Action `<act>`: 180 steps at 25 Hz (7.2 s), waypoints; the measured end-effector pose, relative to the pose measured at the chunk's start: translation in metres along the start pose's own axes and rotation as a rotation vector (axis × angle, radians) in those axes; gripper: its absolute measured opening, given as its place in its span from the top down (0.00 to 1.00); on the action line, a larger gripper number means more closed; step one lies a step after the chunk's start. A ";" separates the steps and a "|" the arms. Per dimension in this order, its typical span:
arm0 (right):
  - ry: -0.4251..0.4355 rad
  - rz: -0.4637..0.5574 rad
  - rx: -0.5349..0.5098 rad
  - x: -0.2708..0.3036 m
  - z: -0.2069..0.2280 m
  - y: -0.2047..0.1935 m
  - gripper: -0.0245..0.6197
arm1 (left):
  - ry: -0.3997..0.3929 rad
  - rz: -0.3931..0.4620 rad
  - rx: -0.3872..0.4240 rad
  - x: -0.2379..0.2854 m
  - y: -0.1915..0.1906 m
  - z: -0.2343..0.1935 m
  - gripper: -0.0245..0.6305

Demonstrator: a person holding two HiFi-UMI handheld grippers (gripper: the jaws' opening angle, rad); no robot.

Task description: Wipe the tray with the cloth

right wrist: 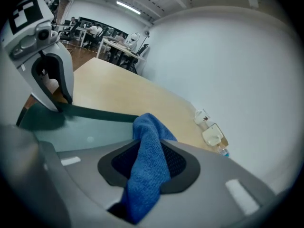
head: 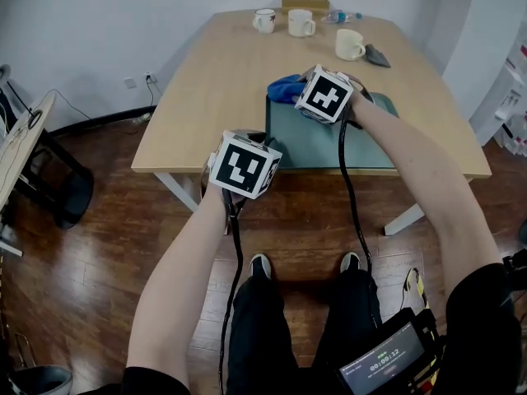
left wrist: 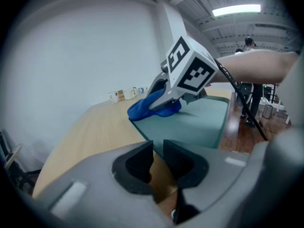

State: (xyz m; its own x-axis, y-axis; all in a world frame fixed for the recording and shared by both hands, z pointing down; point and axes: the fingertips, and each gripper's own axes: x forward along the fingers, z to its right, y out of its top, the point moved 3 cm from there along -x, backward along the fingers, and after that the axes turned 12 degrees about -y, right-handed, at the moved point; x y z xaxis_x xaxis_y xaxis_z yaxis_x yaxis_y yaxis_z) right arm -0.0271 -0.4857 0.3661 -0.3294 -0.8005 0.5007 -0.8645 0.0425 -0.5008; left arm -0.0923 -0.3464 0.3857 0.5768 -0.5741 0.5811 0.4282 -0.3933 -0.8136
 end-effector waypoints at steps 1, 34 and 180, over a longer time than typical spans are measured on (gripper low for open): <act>0.017 0.011 -0.017 0.000 -0.005 0.003 0.79 | 0.002 0.000 -0.001 0.000 0.000 -0.001 0.86; 0.137 0.002 0.167 -0.012 0.012 -0.058 0.80 | 0.045 0.007 0.030 -0.001 0.000 -0.003 0.86; -0.278 -0.103 0.945 -0.201 0.087 -0.289 0.79 | 0.181 0.242 0.031 -0.094 -0.027 -0.005 0.86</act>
State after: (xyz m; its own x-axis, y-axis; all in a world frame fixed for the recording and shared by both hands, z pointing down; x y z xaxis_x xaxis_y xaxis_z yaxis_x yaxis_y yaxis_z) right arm 0.3214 -0.3896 0.3487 -0.0639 -0.8906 0.4503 -0.1859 -0.4327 -0.8822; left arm -0.1615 -0.2857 0.3525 0.5325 -0.7681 0.3557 0.3160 -0.2094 -0.9253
